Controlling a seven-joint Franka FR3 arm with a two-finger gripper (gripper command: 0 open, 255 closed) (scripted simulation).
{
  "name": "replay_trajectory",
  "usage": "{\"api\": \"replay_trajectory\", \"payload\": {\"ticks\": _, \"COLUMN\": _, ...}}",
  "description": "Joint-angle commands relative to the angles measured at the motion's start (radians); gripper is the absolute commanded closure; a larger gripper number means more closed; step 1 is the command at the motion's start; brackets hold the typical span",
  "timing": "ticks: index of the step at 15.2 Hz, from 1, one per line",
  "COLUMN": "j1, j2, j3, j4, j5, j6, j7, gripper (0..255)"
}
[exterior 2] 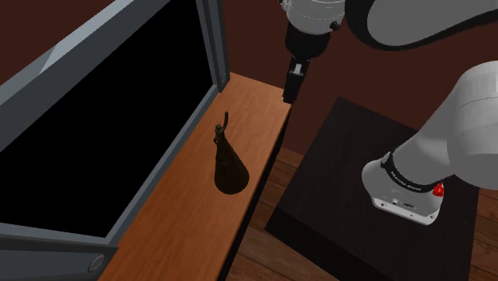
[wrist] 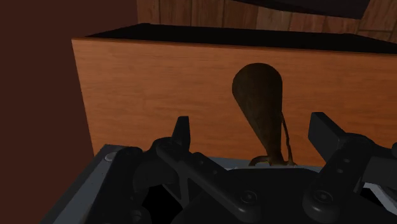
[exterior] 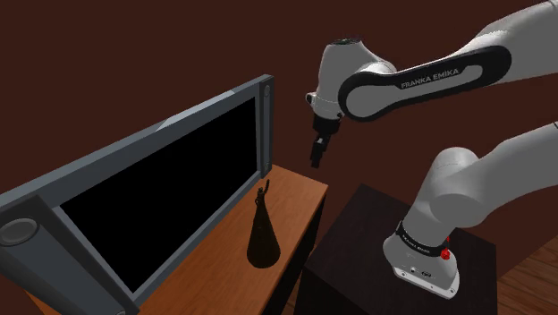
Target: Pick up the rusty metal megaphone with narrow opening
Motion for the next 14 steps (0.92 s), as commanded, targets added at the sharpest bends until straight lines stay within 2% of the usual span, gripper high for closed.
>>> {"api": "replay_trajectory", "payload": {"ticks": 1, "j1": 0.009, "j2": 0.041, "j3": 0.003, "j4": -0.032, "j5": 0.016, "j6": 0.092, "j7": -0.002, "gripper": 0}}
{"api": "replay_trajectory", "payload": {"ticks": 8, "j1": 0.054, "j2": 0.288, "j3": 0.030, "j4": -0.076, "j5": 0.080, "j6": 0.430, "j7": -0.001, "gripper": 0}}
{"api": "replay_trajectory", "payload": {"ticks": 14, "j1": 0.098, "j2": 0.558, "j3": 0.050, "j4": -0.038, "j5": 0.145, "j6": 0.704, "j7": -0.023, "gripper": 0}}
